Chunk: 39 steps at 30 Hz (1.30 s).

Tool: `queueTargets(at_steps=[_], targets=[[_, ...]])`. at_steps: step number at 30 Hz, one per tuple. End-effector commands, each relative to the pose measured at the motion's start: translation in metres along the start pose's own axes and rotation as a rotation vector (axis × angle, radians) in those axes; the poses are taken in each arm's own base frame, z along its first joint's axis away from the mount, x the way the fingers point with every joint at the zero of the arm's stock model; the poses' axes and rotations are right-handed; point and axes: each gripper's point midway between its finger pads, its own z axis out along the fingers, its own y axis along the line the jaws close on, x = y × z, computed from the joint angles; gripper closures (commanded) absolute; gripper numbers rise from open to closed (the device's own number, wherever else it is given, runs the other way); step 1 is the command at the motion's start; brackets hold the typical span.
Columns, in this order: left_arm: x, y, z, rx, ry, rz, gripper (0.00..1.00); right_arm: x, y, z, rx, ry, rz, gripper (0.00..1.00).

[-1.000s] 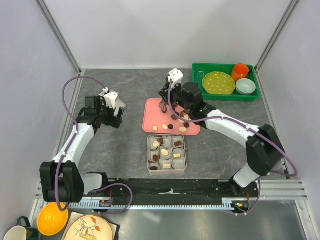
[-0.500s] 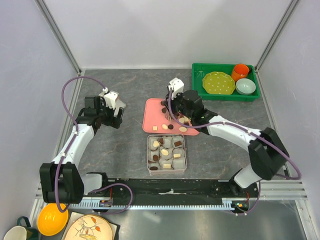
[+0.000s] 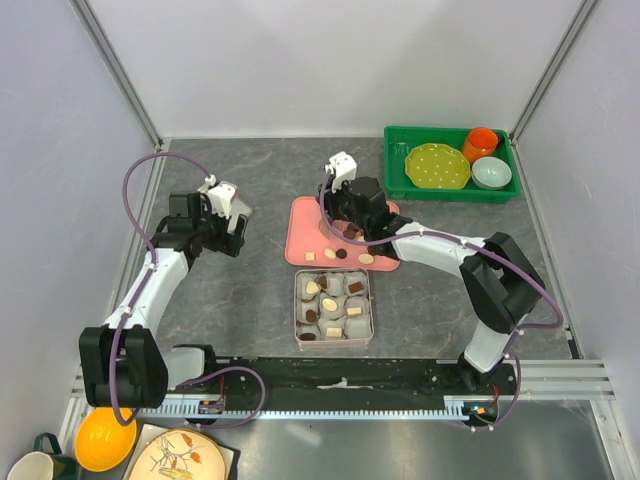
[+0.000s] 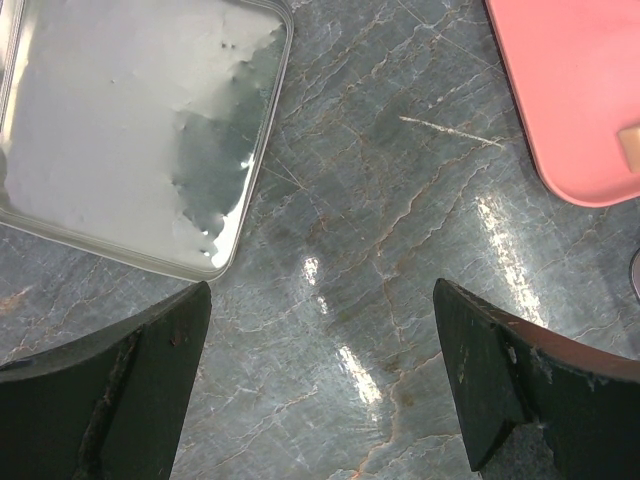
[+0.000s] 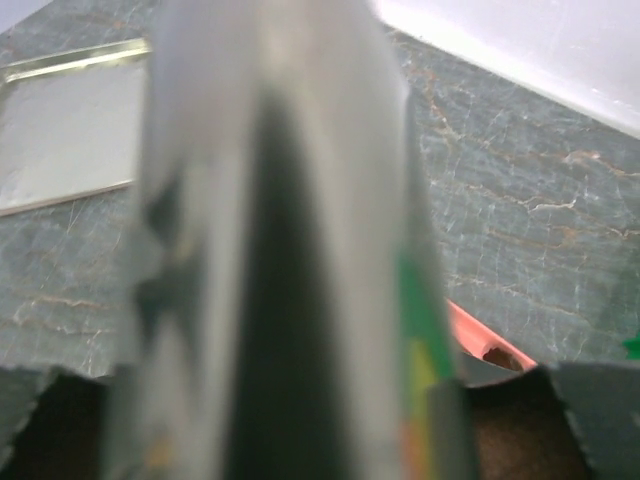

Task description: Pack the chocolate

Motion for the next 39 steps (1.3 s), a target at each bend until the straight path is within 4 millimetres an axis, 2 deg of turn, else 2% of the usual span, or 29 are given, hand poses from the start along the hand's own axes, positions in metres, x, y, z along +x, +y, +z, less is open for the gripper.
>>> queueTargets(at_steps=[1,10,20,31,39], targets=[[-0.005,0.002,-0.002,-0.009,-0.026,0.029,0.01,-0.040,-0.009,0.009,0.044,-0.126,0.001,0.50],[-0.005,0.005,-0.003,-0.028,-0.027,0.034,0.01,-0.035,-0.019,0.024,0.077,-0.135,-0.026,0.50],[-0.005,0.005,-0.002,-0.027,-0.026,0.036,0.01,-0.019,-0.023,0.036,0.082,-0.108,-0.033,0.50],[-0.002,0.005,-0.001,-0.028,-0.018,0.039,0.01,-0.018,-0.019,0.044,0.061,-0.107,-0.021,0.53],[-0.002,0.005,-0.002,-0.027,-0.021,0.040,0.01,-0.021,-0.018,0.047,0.055,-0.117,-0.024,0.51]])
